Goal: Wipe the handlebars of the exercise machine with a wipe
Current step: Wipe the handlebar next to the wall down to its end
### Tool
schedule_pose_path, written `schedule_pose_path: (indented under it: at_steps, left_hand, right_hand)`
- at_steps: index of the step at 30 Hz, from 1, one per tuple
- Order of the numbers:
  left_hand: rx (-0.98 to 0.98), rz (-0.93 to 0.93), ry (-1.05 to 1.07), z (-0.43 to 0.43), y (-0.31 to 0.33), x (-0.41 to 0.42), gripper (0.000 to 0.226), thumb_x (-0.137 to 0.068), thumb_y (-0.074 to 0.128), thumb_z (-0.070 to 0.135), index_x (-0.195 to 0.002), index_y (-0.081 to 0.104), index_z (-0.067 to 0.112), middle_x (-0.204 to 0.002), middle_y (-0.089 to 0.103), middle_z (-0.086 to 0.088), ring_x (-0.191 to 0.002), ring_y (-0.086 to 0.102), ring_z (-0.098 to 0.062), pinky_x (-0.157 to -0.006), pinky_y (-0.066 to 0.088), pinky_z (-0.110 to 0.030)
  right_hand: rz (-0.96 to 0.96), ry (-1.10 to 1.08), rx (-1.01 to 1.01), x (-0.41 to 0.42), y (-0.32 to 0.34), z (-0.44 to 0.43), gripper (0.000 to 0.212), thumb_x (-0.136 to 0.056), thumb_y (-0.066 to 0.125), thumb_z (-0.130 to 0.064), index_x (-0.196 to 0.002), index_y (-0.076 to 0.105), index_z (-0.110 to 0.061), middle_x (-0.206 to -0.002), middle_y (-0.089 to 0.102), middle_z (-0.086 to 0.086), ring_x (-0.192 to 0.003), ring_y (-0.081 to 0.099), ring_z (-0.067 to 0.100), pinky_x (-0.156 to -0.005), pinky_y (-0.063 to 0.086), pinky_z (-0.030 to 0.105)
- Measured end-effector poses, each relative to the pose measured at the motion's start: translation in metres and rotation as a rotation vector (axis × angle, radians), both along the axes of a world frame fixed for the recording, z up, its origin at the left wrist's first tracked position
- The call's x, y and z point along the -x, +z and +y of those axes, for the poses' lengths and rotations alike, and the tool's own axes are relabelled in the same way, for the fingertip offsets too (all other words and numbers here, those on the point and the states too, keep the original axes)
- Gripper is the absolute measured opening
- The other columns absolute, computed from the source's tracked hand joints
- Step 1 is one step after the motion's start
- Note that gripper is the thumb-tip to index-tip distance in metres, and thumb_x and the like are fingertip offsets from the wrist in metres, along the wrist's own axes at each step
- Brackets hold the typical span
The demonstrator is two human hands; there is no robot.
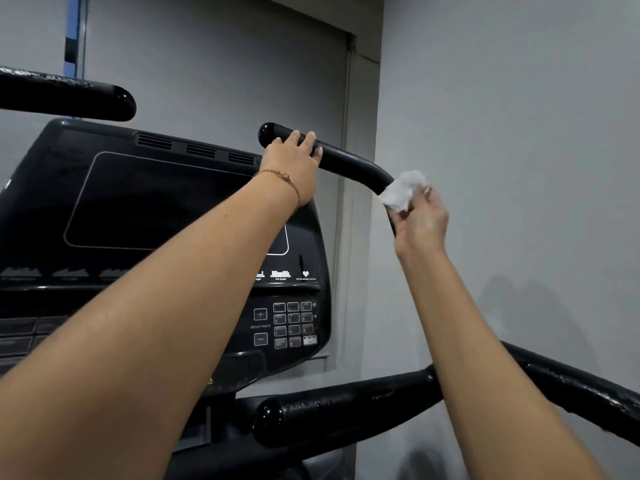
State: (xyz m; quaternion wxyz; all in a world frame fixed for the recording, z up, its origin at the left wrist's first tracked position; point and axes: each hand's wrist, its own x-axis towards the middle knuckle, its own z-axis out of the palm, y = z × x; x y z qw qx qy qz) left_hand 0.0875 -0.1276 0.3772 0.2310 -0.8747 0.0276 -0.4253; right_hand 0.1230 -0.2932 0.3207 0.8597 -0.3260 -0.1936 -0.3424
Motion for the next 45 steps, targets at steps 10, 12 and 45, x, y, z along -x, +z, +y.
schedule_pose_path:
  at_steps: [10, 12, 45]
  left_hand:
    - [0.247, 0.504, -0.323, -0.089, -0.116, 0.042, 0.039, -0.095, 0.04, 0.019, -0.132, 0.047, 0.012, -0.137, 0.044, -0.008, -0.123, 0.047, -0.026, -0.089, 0.042, -0.036]
    - [0.205, 0.629, -0.316, -0.102, -0.137, 0.051, 0.033, -0.095, 0.043, 0.02, -0.125, 0.053, 0.011, -0.128, 0.055, -0.007, -0.114, 0.055, -0.025, -0.078, 0.041, -0.031]
    - [0.238, 0.827, -0.388, -0.099, -0.162, 0.05, 0.044, -0.078, 0.072, 0.035, -0.116, 0.065, 0.014, -0.114, 0.066, -0.002, -0.104, 0.061, -0.022, -0.085, 0.05, -0.031]
  right_hand:
    - [0.269, -1.12, 1.705, 0.024, -0.033, -0.05, 0.04, -0.094, 0.034, -0.005, -0.133, 0.043, -0.013, -0.132, 0.044, 0.013, -0.101, 0.054, 0.036, -0.068, 0.032, 0.033]
    - [0.331, -1.147, 1.786, 0.029, -0.042, -0.045, 0.045, -0.097, 0.032, -0.009, -0.141, 0.029, -0.008, -0.146, 0.027, 0.013, -0.111, 0.05, 0.034, -0.072, 0.036, 0.036]
    - [0.169, -1.696, 2.337, 0.023, -0.022, -0.042, 0.047, -0.099, 0.024, -0.014, -0.144, 0.023, -0.002, -0.155, 0.006, 0.016, -0.142, 0.005, 0.034, -0.11, 0.023, 0.037]
